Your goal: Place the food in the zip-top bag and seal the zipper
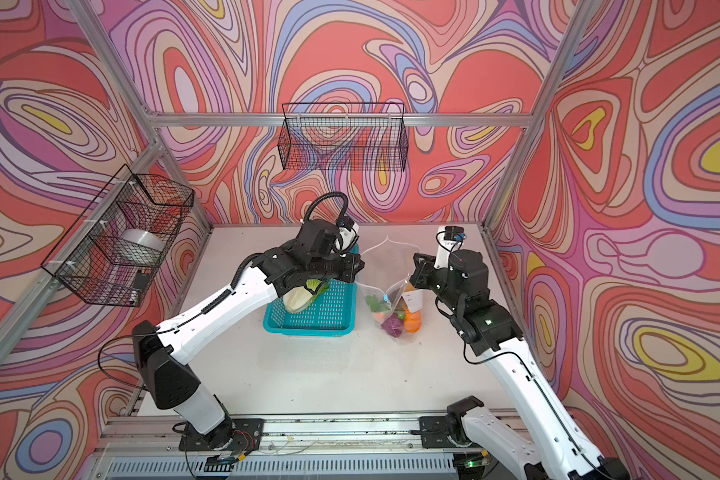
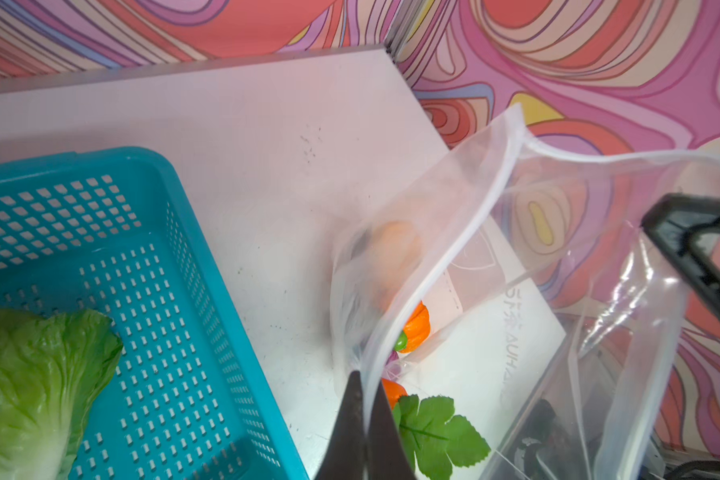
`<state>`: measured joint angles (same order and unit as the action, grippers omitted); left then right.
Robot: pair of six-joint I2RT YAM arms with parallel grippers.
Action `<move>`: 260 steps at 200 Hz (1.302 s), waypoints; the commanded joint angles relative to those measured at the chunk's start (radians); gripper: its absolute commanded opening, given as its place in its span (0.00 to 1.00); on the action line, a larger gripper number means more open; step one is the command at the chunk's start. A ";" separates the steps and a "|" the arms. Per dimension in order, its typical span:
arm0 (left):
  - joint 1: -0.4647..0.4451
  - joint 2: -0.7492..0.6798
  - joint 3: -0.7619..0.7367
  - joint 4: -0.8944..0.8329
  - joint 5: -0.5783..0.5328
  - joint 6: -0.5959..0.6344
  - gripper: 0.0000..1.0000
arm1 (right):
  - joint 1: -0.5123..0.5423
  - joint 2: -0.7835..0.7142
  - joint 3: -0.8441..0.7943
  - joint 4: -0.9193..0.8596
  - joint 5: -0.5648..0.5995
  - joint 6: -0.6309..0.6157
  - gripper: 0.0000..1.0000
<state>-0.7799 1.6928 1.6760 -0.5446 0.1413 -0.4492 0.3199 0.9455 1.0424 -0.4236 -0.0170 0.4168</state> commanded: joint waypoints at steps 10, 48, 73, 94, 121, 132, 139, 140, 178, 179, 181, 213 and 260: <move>0.015 0.022 0.025 0.008 -0.006 0.003 0.32 | -0.001 0.008 -0.018 0.031 -0.009 0.021 0.00; 0.082 -0.010 0.062 -0.072 0.014 0.026 0.99 | -0.001 0.041 -0.027 0.061 -0.049 0.037 0.00; 0.122 -0.050 0.067 -0.151 -0.058 0.115 1.00 | -0.001 0.051 -0.027 0.078 -0.056 0.039 0.00; 0.161 -0.072 0.043 -0.187 -0.112 0.230 1.00 | -0.001 0.052 -0.027 0.086 -0.056 0.036 0.00; 0.208 -0.052 0.032 -0.241 -0.146 0.405 1.00 | -0.001 0.048 -0.031 0.089 -0.057 0.033 0.00; 0.221 -0.020 0.042 -0.277 -0.166 0.459 1.00 | -0.001 0.044 -0.035 0.089 -0.058 0.033 0.00; 0.232 0.001 0.051 -0.300 -0.178 0.480 1.00 | -0.001 0.039 -0.038 0.089 -0.057 0.030 0.00; 0.233 0.005 0.051 -0.303 -0.179 0.482 1.00 | -0.001 0.038 -0.039 0.089 -0.057 0.031 0.00; 0.266 0.151 0.097 -0.409 -0.223 0.512 1.00 | -0.001 0.021 -0.047 0.086 -0.050 0.031 0.00; 0.266 0.155 0.097 -0.411 -0.225 0.512 1.00 | -0.001 0.021 -0.047 0.086 -0.050 0.030 0.00; 0.266 0.162 0.097 -0.412 -0.228 0.513 1.00 | -0.002 0.020 -0.047 0.086 -0.048 0.030 0.00; 0.282 0.255 0.097 -0.417 -0.239 0.506 1.00 | -0.001 0.013 -0.053 0.088 -0.048 0.037 0.00; 0.320 0.344 0.113 -0.429 -0.189 0.469 1.00 | -0.001 0.008 -0.055 0.088 -0.047 0.046 0.00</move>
<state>-0.4801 2.0136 1.7618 -0.9321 -0.0608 0.0242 0.3199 0.9703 0.9997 -0.3500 -0.0677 0.4553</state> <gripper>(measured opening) 0.998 0.042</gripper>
